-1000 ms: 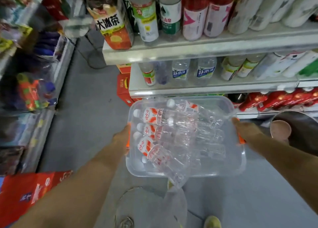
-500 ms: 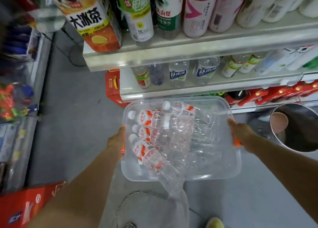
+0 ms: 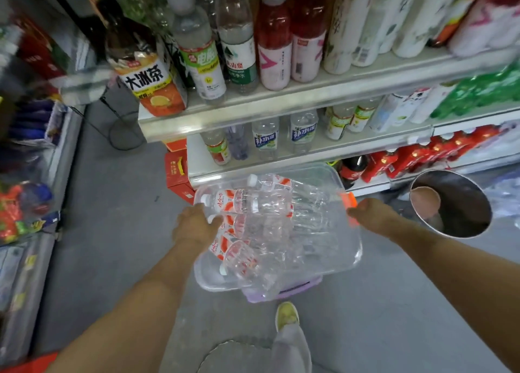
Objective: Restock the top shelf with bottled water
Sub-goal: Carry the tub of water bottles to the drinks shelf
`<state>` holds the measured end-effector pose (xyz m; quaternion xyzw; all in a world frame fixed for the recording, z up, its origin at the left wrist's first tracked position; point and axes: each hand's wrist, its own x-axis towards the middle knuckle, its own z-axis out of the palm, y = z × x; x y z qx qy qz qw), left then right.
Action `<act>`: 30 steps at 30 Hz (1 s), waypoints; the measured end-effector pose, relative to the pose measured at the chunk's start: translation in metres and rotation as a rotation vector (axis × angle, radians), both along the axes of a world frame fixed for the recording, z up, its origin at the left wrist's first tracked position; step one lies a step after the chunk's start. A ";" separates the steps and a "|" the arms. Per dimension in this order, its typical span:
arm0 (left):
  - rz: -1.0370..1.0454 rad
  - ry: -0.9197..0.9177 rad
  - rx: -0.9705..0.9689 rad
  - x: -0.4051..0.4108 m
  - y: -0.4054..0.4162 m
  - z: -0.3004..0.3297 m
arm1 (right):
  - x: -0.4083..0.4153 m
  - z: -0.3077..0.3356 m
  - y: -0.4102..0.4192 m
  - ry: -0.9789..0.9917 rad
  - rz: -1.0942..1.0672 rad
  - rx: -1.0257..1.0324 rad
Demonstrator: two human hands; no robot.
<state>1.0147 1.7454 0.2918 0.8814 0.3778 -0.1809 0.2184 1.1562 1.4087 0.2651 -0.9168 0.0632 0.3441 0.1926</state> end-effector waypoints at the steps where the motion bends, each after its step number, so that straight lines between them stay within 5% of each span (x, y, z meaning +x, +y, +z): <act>1: -0.051 -0.044 -0.030 0.001 -0.007 0.009 | -0.007 0.012 -0.007 -0.016 0.044 -0.001; 13: -0.603 -0.440 -0.078 -0.067 -0.192 0.144 | -0.187 0.174 -0.187 -0.497 -0.052 0.274; 21: -0.934 -0.874 -0.216 -0.134 -0.382 0.219 | -0.376 0.233 -0.348 -1.002 -0.388 0.088; 30: -1.414 -1.194 -0.416 -0.205 -0.617 0.287 | -0.551 0.288 -0.485 -1.338 -0.805 -0.199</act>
